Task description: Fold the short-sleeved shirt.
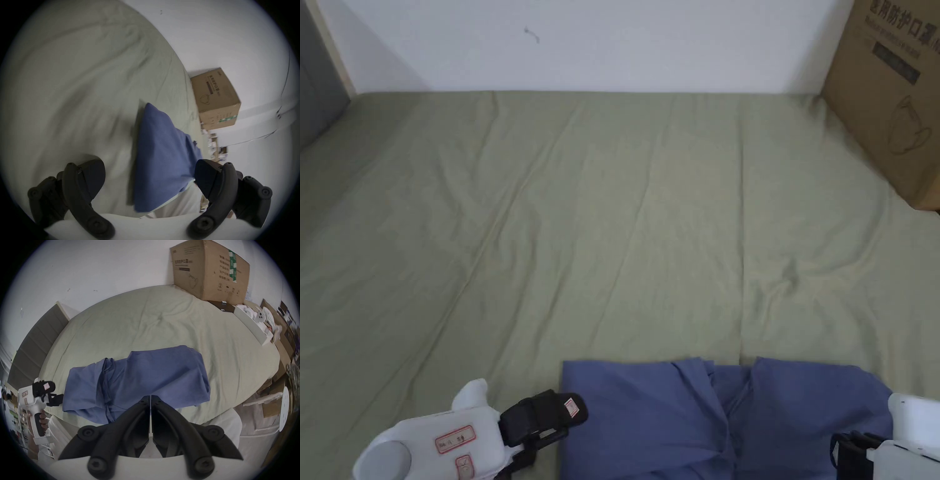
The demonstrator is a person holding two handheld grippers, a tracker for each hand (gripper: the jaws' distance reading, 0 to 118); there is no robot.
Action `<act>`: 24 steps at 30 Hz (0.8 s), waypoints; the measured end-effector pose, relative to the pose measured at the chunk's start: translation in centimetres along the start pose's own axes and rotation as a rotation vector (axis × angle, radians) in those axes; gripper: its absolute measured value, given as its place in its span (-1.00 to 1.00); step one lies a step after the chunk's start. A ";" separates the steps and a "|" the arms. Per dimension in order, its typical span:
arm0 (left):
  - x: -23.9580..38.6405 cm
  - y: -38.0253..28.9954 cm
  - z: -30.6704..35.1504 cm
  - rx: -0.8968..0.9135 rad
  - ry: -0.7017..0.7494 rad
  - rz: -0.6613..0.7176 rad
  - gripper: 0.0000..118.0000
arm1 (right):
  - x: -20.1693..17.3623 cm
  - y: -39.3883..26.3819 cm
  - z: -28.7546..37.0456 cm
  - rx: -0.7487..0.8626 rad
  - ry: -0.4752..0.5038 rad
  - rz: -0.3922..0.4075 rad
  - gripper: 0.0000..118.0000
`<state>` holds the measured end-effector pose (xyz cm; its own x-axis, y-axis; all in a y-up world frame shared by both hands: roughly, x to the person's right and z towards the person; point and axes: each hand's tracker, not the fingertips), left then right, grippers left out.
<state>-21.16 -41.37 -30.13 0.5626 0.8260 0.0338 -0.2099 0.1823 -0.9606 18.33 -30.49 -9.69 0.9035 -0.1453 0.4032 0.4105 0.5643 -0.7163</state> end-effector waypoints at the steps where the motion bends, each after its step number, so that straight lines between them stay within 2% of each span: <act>1: -0.6 0.0 -0.6 0.017 -0.053 0.026 0.92 | -0.3 0.0 -0.1 -0.002 0.002 0.007 -0.97; 3: -0.8 0.4 -1.4 0.010 -0.113 0.112 0.88 | -0.8 0.0 -0.3 -0.015 0.012 0.019 -0.97; 4: -0.9 0.4 -2.1 -0.009 -0.189 0.168 0.67 | -1.1 0.0 -0.6 -0.031 0.014 0.025 -0.97; 6: -1.4 0.6 -4.2 -0.083 -0.228 0.184 -0.07 | -1.5 -0.3 -1.3 -0.061 0.021 0.044 -0.97; 7: -1.6 0.4 -5.5 -0.112 -0.138 0.164 -0.80 | -1.8 -0.5 -1.5 -0.073 0.020 0.054 -0.97; 8: -1.5 0.1 -6.0 -0.125 -0.004 0.128 -0.82 | -2.1 -0.7 -1.6 -0.082 0.020 0.063 -0.97; 11: -1.1 1.0 -3.9 -0.115 -0.095 0.138 -0.83 | -2.4 -1.0 -1.3 -0.086 0.029 0.082 -0.97; 13: 0.1 1.5 -2.5 -0.111 -0.028 0.001 -0.83 | -2.3 -1.0 -1.5 -0.099 0.030 0.101 -0.97; 15: 0.4 2.4 -0.7 -0.074 0.024 -0.003 -0.83 | -2.1 -0.9 -1.7 -0.109 0.003 0.104 -0.97; 17: -0.1 3.7 1.9 -0.026 -0.006 0.003 -0.83 | -1.7 -0.9 -1.7 -0.103 0.003 0.083 -0.97; 19: -0.6 5.5 5.0 0.039 0.059 0.009 -0.83 | -1.4 -0.9 -1.5 -0.095 0.031 0.050 -0.97; 22: -0.6 7.3 8.9 0.121 0.218 -0.027 -0.83 | -1.3 -1.1 -1.5 -0.088 0.042 0.044 -0.97; 24: 0.3 7.3 10.8 0.168 0.262 -0.029 -0.83 | -1.3 -1.3 -1.6 -0.076 0.041 0.046 -0.97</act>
<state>-31.13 -34.01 -34.12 0.7527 0.6576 -0.0323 -0.3076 0.3078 -0.9004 16.82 -32.29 -10.20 0.9251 -0.1553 0.3464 0.3756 0.5077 -0.7754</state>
